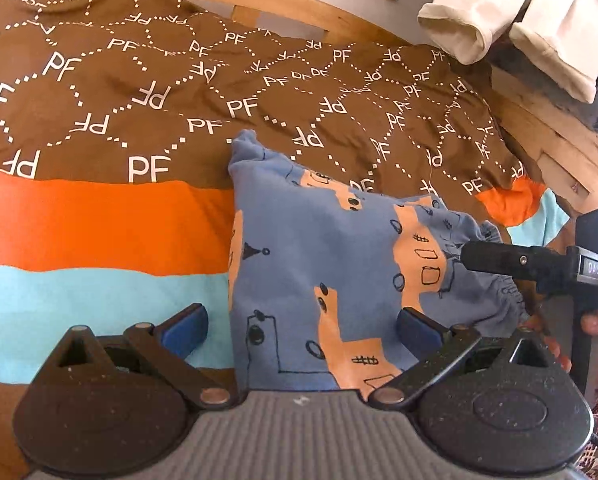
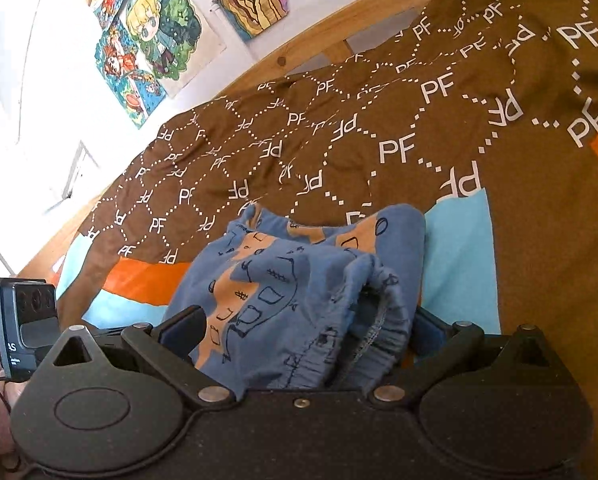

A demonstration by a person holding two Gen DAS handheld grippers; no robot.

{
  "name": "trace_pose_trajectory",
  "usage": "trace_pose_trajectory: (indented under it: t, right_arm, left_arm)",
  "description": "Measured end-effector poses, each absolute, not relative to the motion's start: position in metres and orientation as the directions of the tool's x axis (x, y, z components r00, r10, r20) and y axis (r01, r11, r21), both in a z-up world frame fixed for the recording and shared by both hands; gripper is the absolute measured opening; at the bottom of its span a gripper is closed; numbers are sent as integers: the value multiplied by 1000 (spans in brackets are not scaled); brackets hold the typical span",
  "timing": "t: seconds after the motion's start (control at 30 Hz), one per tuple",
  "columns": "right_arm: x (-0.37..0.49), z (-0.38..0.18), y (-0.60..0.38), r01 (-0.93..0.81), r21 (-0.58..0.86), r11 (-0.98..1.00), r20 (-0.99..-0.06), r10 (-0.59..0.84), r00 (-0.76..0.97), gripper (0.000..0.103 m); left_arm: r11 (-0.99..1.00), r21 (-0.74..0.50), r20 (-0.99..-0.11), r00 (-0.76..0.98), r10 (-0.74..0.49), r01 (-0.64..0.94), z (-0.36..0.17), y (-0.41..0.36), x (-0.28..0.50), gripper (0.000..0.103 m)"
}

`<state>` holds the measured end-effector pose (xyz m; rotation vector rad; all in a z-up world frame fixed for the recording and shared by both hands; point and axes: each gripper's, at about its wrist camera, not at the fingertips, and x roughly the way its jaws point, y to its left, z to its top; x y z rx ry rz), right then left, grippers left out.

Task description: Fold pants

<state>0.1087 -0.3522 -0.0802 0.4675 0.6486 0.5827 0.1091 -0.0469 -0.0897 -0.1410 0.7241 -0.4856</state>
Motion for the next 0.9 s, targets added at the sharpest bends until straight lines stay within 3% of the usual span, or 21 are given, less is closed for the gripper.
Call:
trace_pose_trajectory:
  t: [0.3,0.6,0.73,0.9]
  right_arm:
    - [107,-83,-355,-361,574,735,-404,638,656,102]
    - [105,-83,-354,-366,560,743,-408,632,659,102]
    - [107,-78,-351,-344,561,753,-434,621,652,102]
    - [107,-75,-357,-287,599,748,-440,606,662,86]
  left_arm:
    - [855,-398,-577,634,-514,332,-91,-34,116,103]
    - [869,-342,-586,641,-496,358,-90,-40,112,103]
    - [859,-383,-581,635,-509,339,-88,-35,112,103]
    - [844,-450,-574,629,-524,292,-87,-26,115,97]
